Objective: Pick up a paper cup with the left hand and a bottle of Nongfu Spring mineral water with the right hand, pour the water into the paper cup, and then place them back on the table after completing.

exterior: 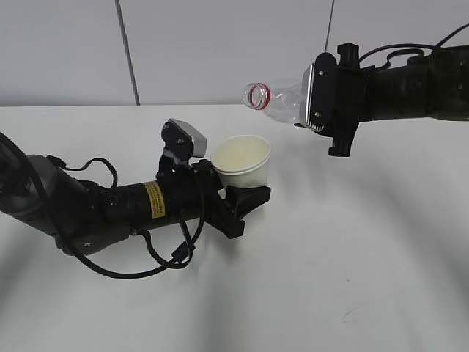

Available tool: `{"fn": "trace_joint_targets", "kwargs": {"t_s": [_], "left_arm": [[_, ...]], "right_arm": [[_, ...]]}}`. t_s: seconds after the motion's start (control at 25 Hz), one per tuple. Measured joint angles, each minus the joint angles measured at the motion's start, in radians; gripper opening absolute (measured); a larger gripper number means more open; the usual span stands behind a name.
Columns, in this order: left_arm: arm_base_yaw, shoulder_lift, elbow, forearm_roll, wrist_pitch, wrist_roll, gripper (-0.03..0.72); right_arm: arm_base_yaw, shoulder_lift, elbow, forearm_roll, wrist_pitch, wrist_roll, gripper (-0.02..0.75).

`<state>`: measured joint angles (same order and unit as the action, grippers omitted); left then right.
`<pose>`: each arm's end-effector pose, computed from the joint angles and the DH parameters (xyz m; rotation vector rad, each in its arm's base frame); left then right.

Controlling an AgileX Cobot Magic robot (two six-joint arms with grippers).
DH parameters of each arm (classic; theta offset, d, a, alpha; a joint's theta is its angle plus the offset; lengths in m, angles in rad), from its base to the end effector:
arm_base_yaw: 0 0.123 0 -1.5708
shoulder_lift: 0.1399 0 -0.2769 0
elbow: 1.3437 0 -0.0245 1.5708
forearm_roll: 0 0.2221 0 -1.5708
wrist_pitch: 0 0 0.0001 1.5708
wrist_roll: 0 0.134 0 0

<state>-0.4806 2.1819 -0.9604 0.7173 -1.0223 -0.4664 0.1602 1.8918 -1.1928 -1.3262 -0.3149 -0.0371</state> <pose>0.3312 -0.2574 0.1075 0.8214 1.6759 -0.9027 0.4172 0.1081 0.1985 -1.5700 1.3980 -0.4041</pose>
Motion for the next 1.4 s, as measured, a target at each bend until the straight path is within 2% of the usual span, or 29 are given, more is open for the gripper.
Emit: {"fn": "trace_joint_targets", "kwargs": {"t_s": [1.4], "left_arm": [[0.000,0.000,0.000,0.004,0.006,-0.004,0.398]], "right_arm": [[0.000,0.000,-0.038,-0.040,0.015,-0.158,0.425]]}}
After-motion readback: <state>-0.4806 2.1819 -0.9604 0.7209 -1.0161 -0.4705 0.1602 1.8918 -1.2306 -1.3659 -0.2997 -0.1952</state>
